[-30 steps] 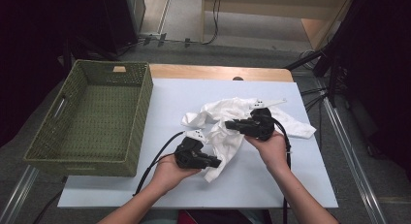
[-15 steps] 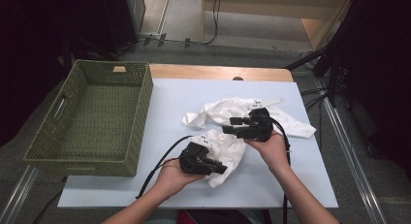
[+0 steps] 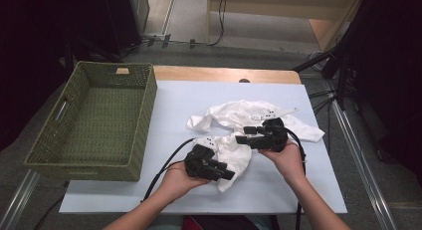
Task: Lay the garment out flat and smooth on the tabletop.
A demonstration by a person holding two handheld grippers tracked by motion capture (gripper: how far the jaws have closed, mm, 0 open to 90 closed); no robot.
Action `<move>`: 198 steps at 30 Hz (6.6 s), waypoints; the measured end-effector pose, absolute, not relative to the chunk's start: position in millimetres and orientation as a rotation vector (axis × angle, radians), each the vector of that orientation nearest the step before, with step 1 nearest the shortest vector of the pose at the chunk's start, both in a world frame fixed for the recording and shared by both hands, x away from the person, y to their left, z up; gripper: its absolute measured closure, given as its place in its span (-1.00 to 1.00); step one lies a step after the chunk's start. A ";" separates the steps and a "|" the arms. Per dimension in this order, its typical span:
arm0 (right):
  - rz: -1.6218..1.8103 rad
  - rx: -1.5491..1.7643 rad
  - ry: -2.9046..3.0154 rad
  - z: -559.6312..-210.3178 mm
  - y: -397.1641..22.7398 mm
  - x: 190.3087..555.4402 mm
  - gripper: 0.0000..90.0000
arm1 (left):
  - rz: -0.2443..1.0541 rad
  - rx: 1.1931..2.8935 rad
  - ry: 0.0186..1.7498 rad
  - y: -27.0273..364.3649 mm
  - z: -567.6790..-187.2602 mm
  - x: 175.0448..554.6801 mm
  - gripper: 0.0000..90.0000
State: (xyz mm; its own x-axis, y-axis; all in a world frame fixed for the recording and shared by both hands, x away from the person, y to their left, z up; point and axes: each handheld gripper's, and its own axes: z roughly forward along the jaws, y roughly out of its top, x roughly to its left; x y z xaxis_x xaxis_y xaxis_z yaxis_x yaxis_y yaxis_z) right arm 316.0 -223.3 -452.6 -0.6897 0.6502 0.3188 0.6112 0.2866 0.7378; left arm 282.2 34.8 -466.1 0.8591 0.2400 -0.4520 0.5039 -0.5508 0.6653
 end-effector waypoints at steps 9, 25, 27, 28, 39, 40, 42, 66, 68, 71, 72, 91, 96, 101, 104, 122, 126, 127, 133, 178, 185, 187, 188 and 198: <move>1.372 1.217 2.486 -459.0 -233.5 297.6 -0.16 | -0.356 2.144 0.568 49.8 -455.6 293.2 -0.03; 1.358 1.207 2.523 -466.6 -237.1 271.9 -0.17 | -0.315 2.153 0.640 73.8 -449.5 304.3 -0.24; 1.360 1.205 2.529 -467.7 -235.7 269.2 -0.17 | -0.294 2.148 0.647 78.0 -447.4 305.7 -0.24; 1.358 1.207 2.534 -468.3 -234.6 267.9 -0.18 | -0.285 2.144 0.648 80.5 -446.4 306.5 -0.24; 1.350 1.161 2.577 -473.9 -224.8 255.7 -0.28 | -0.192 2.125 0.719 99.3 -443.5 315.5 -0.31; 1.347 1.152 2.583 -474.2 -223.9 254.8 -0.29 | -0.188 2.121 0.725 100.7 -443.9 316.3 -0.31; 1.342 1.137 2.592 -474.9 -221.1 252.5 -0.30 | -0.175 2.121 0.740 103.3 -445.1 318.2 -0.31; 1.306 1.096 2.683 -488.9 -197.9 235.2 -0.34 | -0.136 2.143 0.800 100.4 -466.3 334.3 -0.34; 1.284 1.096 2.691 -492.8 -195.6 236.1 -0.34 | -0.135 2.142 0.810 100.1 -468.6 336.0 -0.34; 1.259 1.102 2.694 -497.6 -192.7 238.1 -0.34 | -0.131 2.148 0.818 98.4 -473.5 338.5 -0.34; 1.255 1.104 2.696 -498.5 -192.4 238.8 -0.34 | -0.129 2.152 0.821 97.6 -475.4 339.3 -0.34; 1.128 1.054 2.706 -511.5 -186.3 251.0 0.71 | -0.141 2.152 0.838 99.3 -481.5 344.0 -0.30; 1.170 1.137 2.743 -509.4 -192.2 258.1 0.76 | -0.143 2.155 0.832 99.4 -481.2 343.7 -0.29; 1.280 1.151 2.681 -493.7 -203.1 256.0 0.76 | -0.144 2.160 0.831 99.5 -481.2 343.5 -0.28; 1.318 1.155 2.637 -485.4 -210.7 254.3 0.76 | -0.147 2.162 0.829 99.5 -481.2 343.1 -0.26; 1.452 1.177 2.464 -454.0 -237.1 251.4 0.76 | -0.275 2.212 0.821 92.3 -485.2 336.1 0.63; 1.470 1.180 2.431 -448.7 -241.6 250.7 0.76 | -0.330 2.192 0.793 88.6 -477.7 331.2 0.77; 1.471 1.176 2.421 -447.6 -243.2 250.6 0.76 | -0.341 2.186 0.779 86.4 -475.3 329.0 0.77; 1.509 1.185 2.358 -436.2 -251.3 250.0 0.75 | -0.354 2.209 0.669 68.6 -467.6 310.8 0.77; 1.476 1.062 2.567 -438.1 -170.4 301.7 0.71 | -0.323 2.213 0.548 33.6 -475.6 262.9 0.70; 1.433 1.048 2.636 -450.7 -157.9 309.4 0.70 | -0.314 2.235 0.562 47.0 -472.6 259.9 0.43; 1.423 1.046 2.649 -453.4 -154.8 311.8 0.69 | -0.317 2.242 0.580 51.3 -470.6 259.9 0.34; 1.418 1.037 2.653 -454.3 -153.9 312.9 0.69 | -0.315 2.241 0.589 54.5 -470.3 260.1 0.34; 1.396 1.000 2.675 -455.4 -146.7 318.8 0.69 | -0.297 2.250 0.705 77.1 -475.3 271.9 -0.16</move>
State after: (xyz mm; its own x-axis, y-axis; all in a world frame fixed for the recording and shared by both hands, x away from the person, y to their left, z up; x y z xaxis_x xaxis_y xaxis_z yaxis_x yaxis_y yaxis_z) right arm 318.8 -146.7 -455.4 -0.8014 0.5131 0.3074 0.5456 0.4167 0.7271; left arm 271.9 77.1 -475.3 0.8215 0.3971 -0.4092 0.5702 -0.5694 0.5921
